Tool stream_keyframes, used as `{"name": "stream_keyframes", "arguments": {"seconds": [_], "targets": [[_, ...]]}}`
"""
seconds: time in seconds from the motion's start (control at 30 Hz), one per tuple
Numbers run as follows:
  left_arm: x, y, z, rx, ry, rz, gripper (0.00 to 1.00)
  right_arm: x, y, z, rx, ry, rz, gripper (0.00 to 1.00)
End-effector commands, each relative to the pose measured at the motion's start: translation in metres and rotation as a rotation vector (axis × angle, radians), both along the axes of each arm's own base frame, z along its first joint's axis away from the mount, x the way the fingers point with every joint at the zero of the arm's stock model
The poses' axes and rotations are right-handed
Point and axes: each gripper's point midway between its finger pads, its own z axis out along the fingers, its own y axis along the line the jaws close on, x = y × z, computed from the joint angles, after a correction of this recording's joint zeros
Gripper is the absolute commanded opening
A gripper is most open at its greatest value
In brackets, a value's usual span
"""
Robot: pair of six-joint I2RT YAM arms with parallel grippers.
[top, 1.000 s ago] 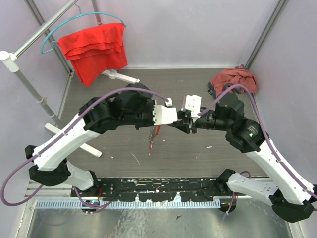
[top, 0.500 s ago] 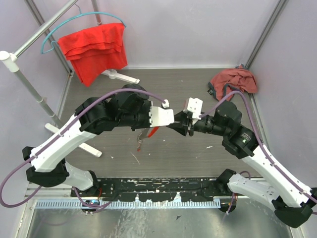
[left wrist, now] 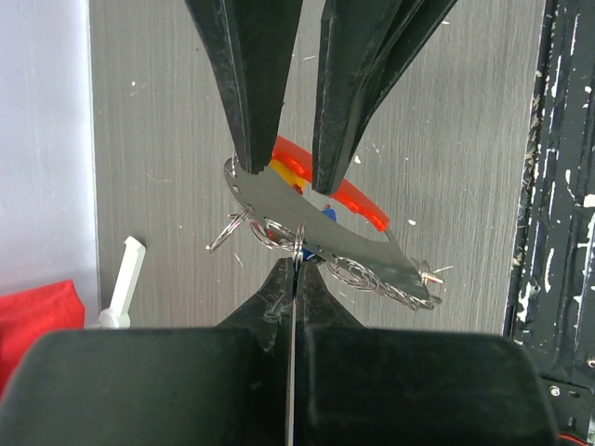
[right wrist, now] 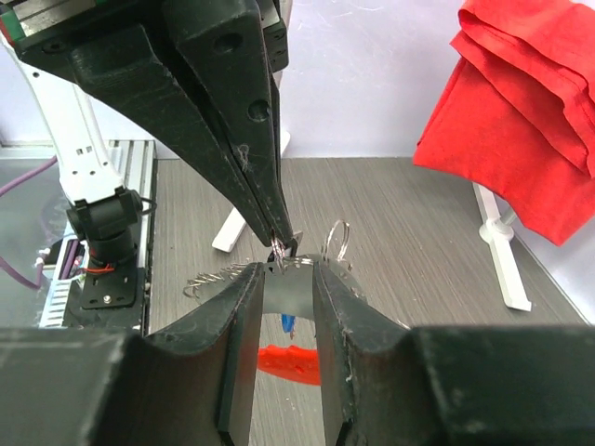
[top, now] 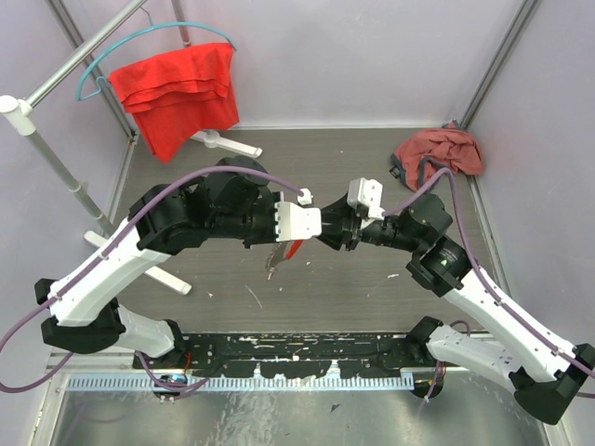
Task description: Put the keys on the keyring
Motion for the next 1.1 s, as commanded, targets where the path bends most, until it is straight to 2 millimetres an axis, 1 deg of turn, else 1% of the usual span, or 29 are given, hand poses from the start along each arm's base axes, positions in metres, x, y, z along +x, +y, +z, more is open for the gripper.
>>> {"name": "stream_keyframes", "arguments": {"seconds": [0.0, 0.27, 0.67, 1.07], "targets": [[-0.0043, -0.0068, 0.0302, -0.110, -0.041, -0.038, 0.00, -0.0064, 0.0047, 0.0223, 0.058, -0.054, 0.051, 0.33], [-0.0040, -0.0091, 0.0306, -0.119, -0.044, -0.041, 0.00, -0.0105, 0.0113, 0.0162, 0.033, -0.032, 0.106, 0.32], [-0.0065, -0.0118, 0.0338, -0.137, -0.043, -0.060, 0.00, -0.0076, 0.0141, 0.0175, 0.029, -0.033, 0.107, 0.32], [-0.0090, -0.0146, 0.0318, -0.136, -0.034, -0.079, 0.00, -0.0090, 0.0147, 0.0237, 0.040, -0.041, 0.117, 0.29]]}}
